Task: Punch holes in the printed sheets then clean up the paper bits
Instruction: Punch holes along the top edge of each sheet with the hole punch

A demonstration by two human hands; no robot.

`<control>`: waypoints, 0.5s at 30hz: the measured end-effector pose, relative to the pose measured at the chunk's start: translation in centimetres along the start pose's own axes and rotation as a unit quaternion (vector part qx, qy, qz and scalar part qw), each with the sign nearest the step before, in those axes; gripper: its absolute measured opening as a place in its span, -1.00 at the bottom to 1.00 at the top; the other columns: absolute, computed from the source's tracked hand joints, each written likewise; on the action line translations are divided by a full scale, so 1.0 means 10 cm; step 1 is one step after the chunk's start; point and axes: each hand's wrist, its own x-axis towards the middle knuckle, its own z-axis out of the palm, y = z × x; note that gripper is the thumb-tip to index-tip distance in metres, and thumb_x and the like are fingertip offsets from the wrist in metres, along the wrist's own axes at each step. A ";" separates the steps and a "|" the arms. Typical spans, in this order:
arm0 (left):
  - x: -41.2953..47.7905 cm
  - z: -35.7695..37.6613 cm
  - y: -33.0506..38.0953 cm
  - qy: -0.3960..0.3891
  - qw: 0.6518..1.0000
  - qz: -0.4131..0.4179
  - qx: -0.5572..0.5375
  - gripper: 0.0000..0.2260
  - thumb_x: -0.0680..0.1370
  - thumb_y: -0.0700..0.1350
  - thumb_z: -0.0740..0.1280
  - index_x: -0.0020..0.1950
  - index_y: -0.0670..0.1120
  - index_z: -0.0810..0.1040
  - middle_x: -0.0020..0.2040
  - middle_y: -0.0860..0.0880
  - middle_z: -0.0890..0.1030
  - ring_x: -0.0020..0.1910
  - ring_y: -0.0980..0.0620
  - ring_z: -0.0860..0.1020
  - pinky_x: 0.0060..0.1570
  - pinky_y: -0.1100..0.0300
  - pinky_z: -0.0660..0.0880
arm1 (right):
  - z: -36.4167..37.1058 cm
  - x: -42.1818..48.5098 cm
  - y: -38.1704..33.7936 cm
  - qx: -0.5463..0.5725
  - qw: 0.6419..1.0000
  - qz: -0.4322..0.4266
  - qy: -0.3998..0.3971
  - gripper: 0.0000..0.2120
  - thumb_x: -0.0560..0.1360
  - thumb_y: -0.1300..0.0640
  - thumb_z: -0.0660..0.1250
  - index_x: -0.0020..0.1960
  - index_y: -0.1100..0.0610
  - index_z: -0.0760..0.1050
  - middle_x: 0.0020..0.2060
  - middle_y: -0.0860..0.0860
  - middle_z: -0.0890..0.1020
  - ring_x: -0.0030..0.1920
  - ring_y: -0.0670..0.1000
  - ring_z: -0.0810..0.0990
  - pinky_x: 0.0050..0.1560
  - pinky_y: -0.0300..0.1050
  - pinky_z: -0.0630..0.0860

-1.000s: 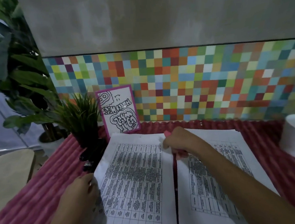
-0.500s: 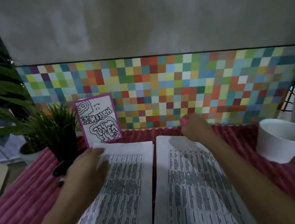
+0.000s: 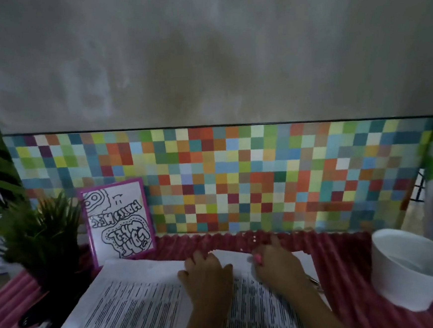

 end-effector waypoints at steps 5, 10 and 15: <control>0.05 0.12 -0.08 0.102 0.991 -0.008 -0.083 -0.61 0.59 0.13 0.26 0.38 0.01 0.43 0.32 0.05 0.44 0.31 0.04 0.38 0.29 0.04 0.24 | 0.01 -0.02 0.01 0.024 0.997 -0.020 0.066 -0.85 0.56 0.01 0.26 0.03 -0.02 0.59 0.21 0.01 0.38 0.01 0.10 0.58 -0.05 -0.03 0.54; 0.06 0.07 -0.10 0.139 0.961 0.040 -0.236 -0.79 0.53 -0.14 0.41 0.15 -0.12 0.59 0.11 -0.08 0.60 0.04 -0.03 0.54 0.06 0.10 0.45 | -0.02 -0.03 0.00 0.062 0.989 -0.037 0.129 -0.88 0.54 0.11 0.28 -0.01 0.12 0.57 0.06 -0.01 0.45 -0.02 0.07 0.54 -0.13 -0.07 0.50; 0.11 0.04 -0.16 0.147 0.920 0.047 -0.359 -0.81 0.55 -0.22 0.37 -0.23 -0.07 0.45 -0.36 0.07 0.48 -0.35 0.11 0.43 -0.32 0.22 0.33 | -0.03 0.01 0.04 0.097 0.982 -0.034 0.158 -0.92 0.50 0.15 0.35 -0.07 0.11 0.61 -0.06 -0.05 0.43 -0.09 0.01 0.50 -0.20 -0.13 0.38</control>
